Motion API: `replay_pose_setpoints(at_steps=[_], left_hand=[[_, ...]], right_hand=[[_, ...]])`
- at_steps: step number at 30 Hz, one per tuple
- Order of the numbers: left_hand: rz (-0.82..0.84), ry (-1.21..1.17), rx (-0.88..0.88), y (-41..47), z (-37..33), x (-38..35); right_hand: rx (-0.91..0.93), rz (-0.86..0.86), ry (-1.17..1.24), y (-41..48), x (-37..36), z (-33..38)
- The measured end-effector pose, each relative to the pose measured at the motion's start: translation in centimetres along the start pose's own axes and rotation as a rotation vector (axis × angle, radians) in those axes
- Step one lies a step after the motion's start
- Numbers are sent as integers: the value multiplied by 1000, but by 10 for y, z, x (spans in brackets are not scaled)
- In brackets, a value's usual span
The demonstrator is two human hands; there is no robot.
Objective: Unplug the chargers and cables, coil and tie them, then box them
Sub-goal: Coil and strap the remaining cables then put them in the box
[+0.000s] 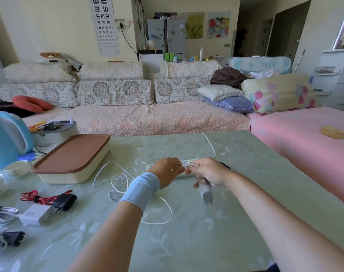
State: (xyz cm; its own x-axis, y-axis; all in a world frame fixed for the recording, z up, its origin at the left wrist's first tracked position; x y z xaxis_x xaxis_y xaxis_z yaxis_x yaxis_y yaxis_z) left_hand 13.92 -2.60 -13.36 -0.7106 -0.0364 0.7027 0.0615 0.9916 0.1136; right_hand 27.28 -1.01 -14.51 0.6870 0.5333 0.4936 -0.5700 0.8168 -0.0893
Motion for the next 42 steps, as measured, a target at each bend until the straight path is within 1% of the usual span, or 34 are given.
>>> replay_pose_setpoints(at_steps=[3,6,7,8,10,13,15,18,20,22,24,28,31,33,34,35,37,39,40,42], left_hand=[[8,-120,62,-7,1,13],[-88,-20,32,-18,5,48],[-129,-57,36,-22,8,61],[-163,-153,55,-26,12,72],[-166,-495,147,-35,22,82],[-80,-1010,272,-44,23,75],[-56,-1250,274,-45,18,72],[-80,-1512,248,-41,8,69],[-78,-1696,231,-37,3,66],[-54,-1847,223,-33,0,61],[-29,-1943,223,-29,-4,55],[3,-2058,214,-22,-12,41],[13,-2020,210,-22,-15,39],[-30,-1875,208,-24,-13,46],[-104,-1720,195,-25,-7,53],[-203,-1511,164,-26,-1,63],[-402,-1017,82,-33,7,89],[-532,-574,33,-40,14,107],[-553,-437,16,-43,16,112],[-567,-287,-12,-45,17,115]], right_hand=[[-7,-39,114,-7,9,11],[-6,-136,238,-8,24,12],[-9,-168,276,-9,27,10],[-14,-197,280,-9,30,7],[-29,-228,171,-10,27,2],[-60,-154,-27,-9,1,0],[-54,-107,-58,-6,-16,7],[-25,-159,-38,0,-25,24],[7,-147,46,0,-29,38],[43,-63,140,-5,-37,51],[41,32,186,-8,-44,55],[-9,171,14,-11,-64,50],[-21,243,-78,-12,-73,49],[-5,260,-185,-15,-71,53],[7,259,-247,-17,-69,55],[13,257,-311,-18,-66,55],[0,274,-402,-23,-63,56],[-23,304,-444,-26,-60,52],[-30,318,-459,-28,-59,50],[-34,357,-444,-28,-60,48]])
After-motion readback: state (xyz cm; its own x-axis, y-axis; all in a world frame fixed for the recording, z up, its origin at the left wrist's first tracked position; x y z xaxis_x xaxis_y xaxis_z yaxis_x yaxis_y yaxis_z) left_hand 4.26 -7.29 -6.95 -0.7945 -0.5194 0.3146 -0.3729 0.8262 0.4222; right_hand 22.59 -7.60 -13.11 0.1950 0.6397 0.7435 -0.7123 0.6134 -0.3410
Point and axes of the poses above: each hand's wrist, its own y-axis towards the middle knuckle, its own x-axis out of the back of the hand, z = x × y, the point moved 7 cm from there along y, towards the middle knuckle, and after that the axes turned 15 degrees about -y, right-handed, at the moved point
